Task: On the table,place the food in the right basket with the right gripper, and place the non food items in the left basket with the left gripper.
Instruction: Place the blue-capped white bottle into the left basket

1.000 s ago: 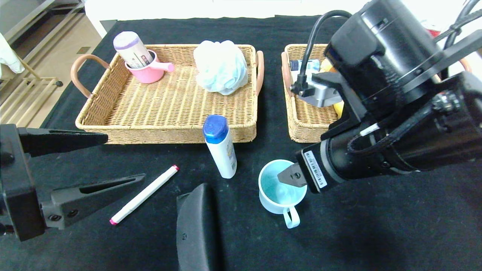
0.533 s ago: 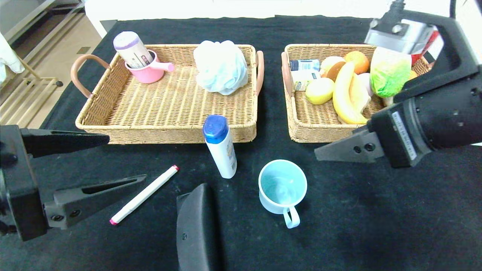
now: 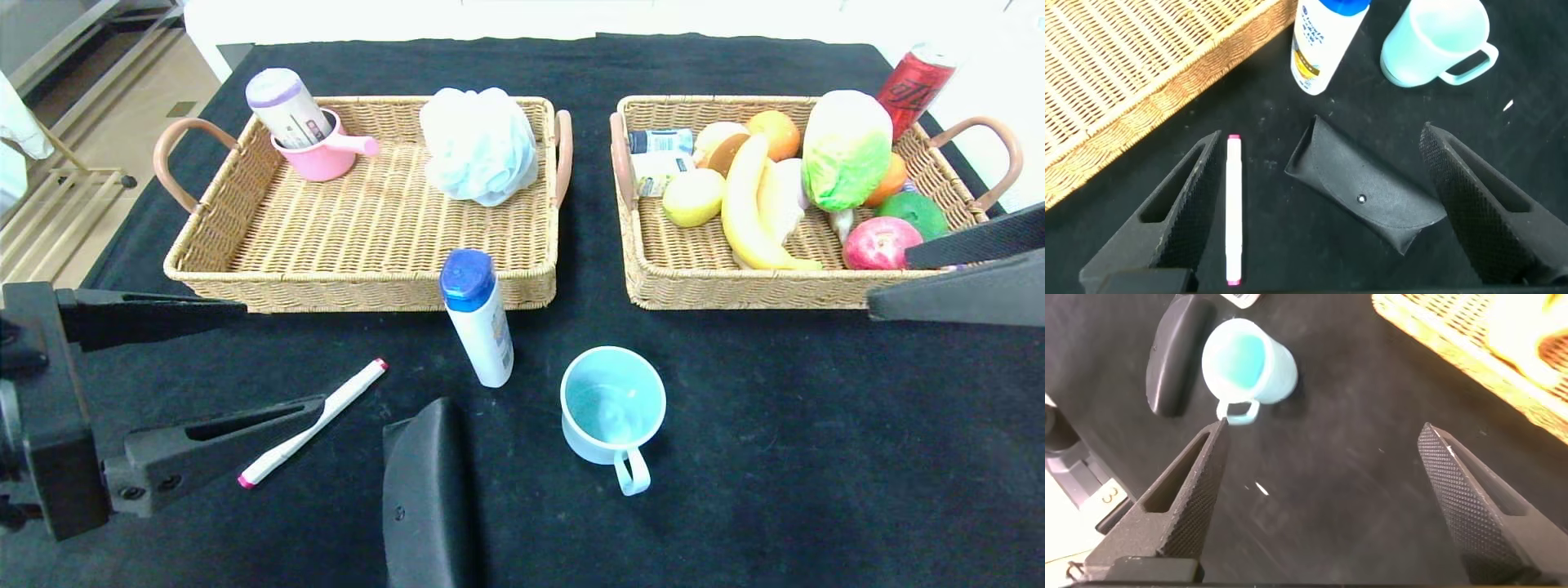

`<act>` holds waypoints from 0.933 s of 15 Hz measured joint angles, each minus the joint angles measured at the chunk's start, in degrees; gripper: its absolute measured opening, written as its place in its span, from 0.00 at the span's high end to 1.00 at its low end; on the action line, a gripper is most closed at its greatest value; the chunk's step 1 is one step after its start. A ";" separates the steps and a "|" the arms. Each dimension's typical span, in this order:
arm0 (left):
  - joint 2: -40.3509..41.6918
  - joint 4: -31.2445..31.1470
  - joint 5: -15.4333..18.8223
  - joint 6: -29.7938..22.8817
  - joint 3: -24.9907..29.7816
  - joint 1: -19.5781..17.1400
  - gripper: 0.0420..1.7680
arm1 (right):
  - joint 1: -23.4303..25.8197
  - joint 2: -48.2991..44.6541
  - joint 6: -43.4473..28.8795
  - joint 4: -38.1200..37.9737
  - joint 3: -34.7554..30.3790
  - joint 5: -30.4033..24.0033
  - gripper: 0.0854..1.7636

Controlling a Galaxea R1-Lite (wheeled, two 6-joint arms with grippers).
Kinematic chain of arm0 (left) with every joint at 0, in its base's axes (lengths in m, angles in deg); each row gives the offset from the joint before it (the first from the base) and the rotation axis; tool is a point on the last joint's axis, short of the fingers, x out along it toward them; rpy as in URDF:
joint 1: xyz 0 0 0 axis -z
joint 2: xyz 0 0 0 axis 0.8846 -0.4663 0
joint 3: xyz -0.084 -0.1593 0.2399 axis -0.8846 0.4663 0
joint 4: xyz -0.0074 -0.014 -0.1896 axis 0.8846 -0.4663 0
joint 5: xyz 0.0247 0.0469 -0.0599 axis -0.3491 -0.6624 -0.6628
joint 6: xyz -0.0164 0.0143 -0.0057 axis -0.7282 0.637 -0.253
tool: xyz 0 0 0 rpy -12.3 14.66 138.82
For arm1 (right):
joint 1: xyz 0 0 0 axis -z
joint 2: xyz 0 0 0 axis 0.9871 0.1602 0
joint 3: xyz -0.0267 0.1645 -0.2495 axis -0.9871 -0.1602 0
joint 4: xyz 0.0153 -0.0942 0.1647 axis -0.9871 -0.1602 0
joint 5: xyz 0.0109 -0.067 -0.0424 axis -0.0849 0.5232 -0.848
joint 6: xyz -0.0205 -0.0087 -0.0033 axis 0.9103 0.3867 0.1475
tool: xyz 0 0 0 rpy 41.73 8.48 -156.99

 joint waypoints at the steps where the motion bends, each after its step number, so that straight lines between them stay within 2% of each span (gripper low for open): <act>1: 0.00 0.00 0.00 0.01 0.05 0.05 0.03 | 2.58 -1.22 1.27 0.20 -1.17 -2.45 0.05; 3: 0.00 0.00 0.02 0.09 0.10 0.11 0.03 | 7.79 -3.58 4.07 2.72 -4.58 -7.53 0.04; 6: -0.13 -0.02 -0.09 0.06 0.40 0.91 0.03 | 14.14 -6.45 5.79 12.86 -12.46 -13.95 0.04; 10: -0.35 -0.02 -0.22 0.17 0.71 1.82 0.03 | 17.09 -9.07 6.01 24.09 -22.38 -15.71 0.04; 14: -0.35 0.00 -0.35 0.17 0.93 2.32 0.03 | 18.25 -10.45 5.86 24.99 -25.37 -15.54 0.04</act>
